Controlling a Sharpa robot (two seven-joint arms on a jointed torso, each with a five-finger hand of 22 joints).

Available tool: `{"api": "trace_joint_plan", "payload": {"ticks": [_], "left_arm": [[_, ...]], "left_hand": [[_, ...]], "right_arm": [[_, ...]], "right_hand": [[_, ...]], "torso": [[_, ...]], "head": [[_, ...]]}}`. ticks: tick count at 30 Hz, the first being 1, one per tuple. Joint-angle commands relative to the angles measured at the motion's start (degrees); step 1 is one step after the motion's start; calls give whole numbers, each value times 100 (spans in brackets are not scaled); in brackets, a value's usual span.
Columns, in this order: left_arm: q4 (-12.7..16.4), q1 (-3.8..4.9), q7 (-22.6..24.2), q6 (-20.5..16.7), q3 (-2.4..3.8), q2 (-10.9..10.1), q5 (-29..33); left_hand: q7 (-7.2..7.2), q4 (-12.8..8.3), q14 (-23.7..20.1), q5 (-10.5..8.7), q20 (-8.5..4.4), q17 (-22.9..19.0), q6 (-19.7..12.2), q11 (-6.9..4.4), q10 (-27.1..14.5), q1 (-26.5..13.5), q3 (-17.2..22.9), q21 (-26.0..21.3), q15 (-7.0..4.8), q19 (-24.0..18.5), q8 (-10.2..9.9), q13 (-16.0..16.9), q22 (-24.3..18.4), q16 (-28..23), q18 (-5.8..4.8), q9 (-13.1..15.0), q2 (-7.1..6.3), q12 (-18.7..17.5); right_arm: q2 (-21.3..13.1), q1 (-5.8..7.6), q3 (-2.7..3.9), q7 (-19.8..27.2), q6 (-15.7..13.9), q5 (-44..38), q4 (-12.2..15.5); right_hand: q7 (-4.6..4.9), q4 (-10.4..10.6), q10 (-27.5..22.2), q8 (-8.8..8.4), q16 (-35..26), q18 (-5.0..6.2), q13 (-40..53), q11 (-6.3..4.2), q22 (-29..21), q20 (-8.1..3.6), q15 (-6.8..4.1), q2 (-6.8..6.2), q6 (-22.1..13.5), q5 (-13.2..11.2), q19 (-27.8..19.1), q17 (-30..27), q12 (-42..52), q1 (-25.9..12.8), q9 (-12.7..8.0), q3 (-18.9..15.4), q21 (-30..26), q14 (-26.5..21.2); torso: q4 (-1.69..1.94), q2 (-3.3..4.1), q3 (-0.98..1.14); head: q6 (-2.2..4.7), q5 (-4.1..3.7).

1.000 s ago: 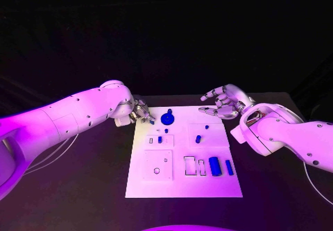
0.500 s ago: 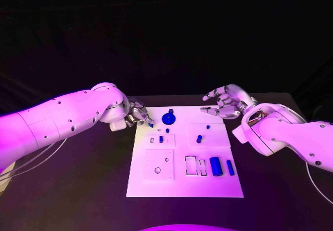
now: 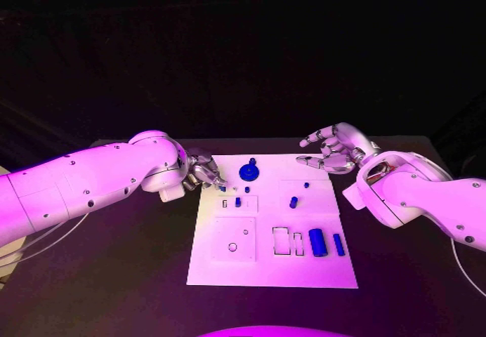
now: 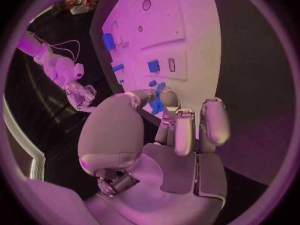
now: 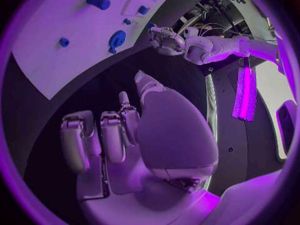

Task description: Assemble the parts on the task board

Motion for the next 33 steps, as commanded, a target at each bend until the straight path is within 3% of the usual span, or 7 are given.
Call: {"api": "trace_joint_plan", "payload": {"ticks": [1,7,14,33], "left_arm": [[113,-45,2,-353,-15,-37,-374],[215,-141,-32,-455,-81,-58,-523],[316,-230,-69,-391,-103,-81,-646],[438,-286,-138,-117,-111,-120,-716]], "left_hand": [[-33,-1134,466,30,4,949,79,1,61,-69,1167,33,-44,40,38,24,17,35,-74,-3,-10,36],[-38,-1144,466,49,0,946,93,-5,81,-82,1190,41,-49,49,42,45,31,34,-77,-5,-21,50],[-38,-1144,466,49,0,946,93,-5,81,-82,1190,41,-49,49,42,45,31,34,-77,-5,-21,50],[-42,-1153,466,65,-5,943,103,-9,91,-97,1211,48,-53,56,44,40,42,33,-79,-7,-33,46]], "right_arm": [[-2,-10,-1,44,69,5,2],[-4,-19,-2,50,69,22,-1],[-11,-26,-3,52,70,27,-4],[-16,-34,-3,51,75,28,-7]], "right_hand": [[-13,30,-35,-15,-39,-39,601,-21,1505,19,37,35,34,36,590,1299,-14,-38,-6,-9,25,553],[-13,34,-36,-15,-41,-39,599,-21,1505,19,37,46,36,45,590,1294,-17,-55,-8,-7,25,552],[-13,34,-36,-15,-41,-39,599,-21,1505,19,37,46,36,45,590,1294,-17,-55,-8,-7,25,552],[-13,34,-36,-15,-41,-39,599,-21,1505,19,37,46,36,45,590,1294,-17,-55,-8,-7,25,552]], "torso": [[10,2,-8],[-5,8,-2],[-6,16,-1],[-11,14,4]], "head": [[-4,11],[-6,32],[-19,35],[-55,41]]}}
